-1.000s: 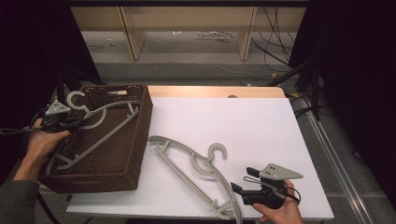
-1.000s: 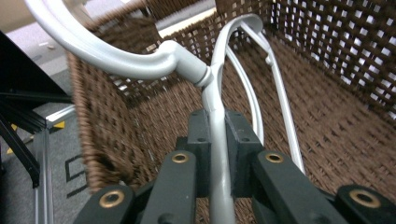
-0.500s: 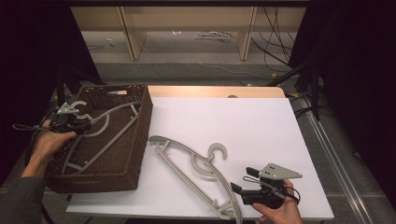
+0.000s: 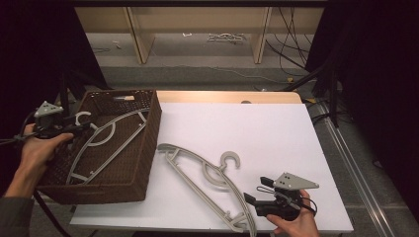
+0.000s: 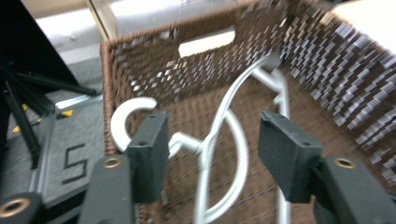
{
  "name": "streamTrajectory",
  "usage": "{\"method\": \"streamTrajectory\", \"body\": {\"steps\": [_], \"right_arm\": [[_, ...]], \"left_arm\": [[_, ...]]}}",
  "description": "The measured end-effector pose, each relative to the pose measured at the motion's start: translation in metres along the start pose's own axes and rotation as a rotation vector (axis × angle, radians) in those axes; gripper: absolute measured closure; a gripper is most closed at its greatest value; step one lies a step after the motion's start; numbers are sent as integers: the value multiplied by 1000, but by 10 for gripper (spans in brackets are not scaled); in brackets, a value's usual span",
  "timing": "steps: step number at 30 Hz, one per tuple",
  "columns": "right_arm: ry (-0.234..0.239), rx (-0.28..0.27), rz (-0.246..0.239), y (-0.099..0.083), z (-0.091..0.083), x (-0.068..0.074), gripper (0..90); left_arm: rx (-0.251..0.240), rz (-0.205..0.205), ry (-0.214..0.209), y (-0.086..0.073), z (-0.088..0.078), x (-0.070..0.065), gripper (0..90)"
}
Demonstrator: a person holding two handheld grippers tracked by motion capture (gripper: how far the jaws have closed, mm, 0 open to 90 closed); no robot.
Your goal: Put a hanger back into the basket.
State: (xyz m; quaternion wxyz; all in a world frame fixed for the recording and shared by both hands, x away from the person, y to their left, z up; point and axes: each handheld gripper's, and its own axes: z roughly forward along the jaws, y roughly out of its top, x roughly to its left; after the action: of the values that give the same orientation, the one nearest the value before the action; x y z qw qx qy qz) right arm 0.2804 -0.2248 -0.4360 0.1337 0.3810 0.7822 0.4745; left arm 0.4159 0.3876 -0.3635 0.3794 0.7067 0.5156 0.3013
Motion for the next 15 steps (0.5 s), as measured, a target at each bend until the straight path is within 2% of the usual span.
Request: {"method": "streamTrajectory", "body": {"steps": [1, 2, 4, 7, 9, 13, 14, 15], "right_arm": [[-3, 1, 2, 0, -1, 0, 213], [-6, 0, 6, 0, 0, 0, 213], [-5, -24, 7, 0, 1, -1, 209], [-23, -44, -4, 1, 1, -2, 205], [-30, -24, 9, 1, -2, -1, 197], [-32, -35, 15, 1, -2, 0, 187], [-19, -52, 22, 1, 0, 0, 182], [-20, -53, 23, 1, -1, 0, 182]], "left_arm": [[-18, -8, -16, 1, -3, -6, 390], [-47, -17, -48, 3, -7, -16, 379], [-82, -19, -79, 5, -11, -27, 340], [-114, 24, -115, 9, -18, -55, 292], [-148, 49, -140, 9, -24, -75, 269], [-184, 105, -209, 6, -35, -114, 206], [-192, 113, -230, 5, -38, -120, 208], [-210, 105, -270, 3, -40, -131, 209]]}}
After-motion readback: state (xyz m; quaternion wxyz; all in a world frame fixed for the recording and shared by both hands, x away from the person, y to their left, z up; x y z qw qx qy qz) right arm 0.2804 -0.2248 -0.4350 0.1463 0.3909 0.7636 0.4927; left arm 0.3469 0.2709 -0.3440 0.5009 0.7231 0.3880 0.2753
